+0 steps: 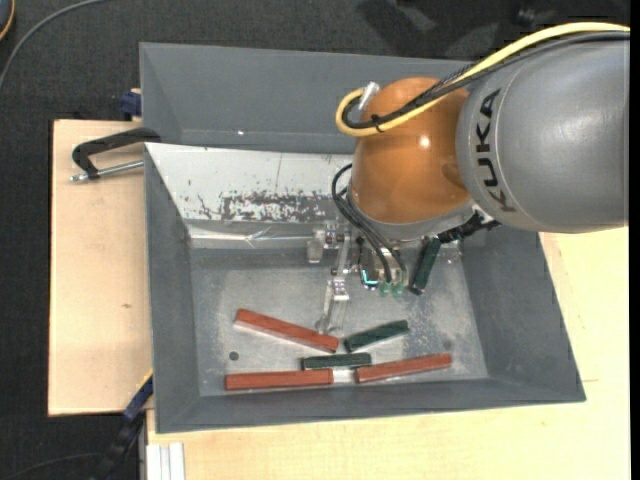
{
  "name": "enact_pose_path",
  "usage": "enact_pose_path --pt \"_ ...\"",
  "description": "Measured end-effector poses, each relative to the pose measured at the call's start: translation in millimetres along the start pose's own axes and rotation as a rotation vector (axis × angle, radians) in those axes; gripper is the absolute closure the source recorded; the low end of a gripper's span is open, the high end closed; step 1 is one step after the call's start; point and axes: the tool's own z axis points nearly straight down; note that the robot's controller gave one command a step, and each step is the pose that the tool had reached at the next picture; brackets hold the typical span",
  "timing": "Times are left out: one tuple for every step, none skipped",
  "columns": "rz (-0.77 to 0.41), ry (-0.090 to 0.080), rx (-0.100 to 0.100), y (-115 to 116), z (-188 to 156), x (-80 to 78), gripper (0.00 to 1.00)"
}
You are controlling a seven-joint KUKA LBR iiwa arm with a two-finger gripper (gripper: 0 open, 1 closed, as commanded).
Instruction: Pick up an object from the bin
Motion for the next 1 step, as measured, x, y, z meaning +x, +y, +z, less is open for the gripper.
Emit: enact_pose_path --pt "0.249 0.000 0.000 37.3 117.8 11.0 0.00"
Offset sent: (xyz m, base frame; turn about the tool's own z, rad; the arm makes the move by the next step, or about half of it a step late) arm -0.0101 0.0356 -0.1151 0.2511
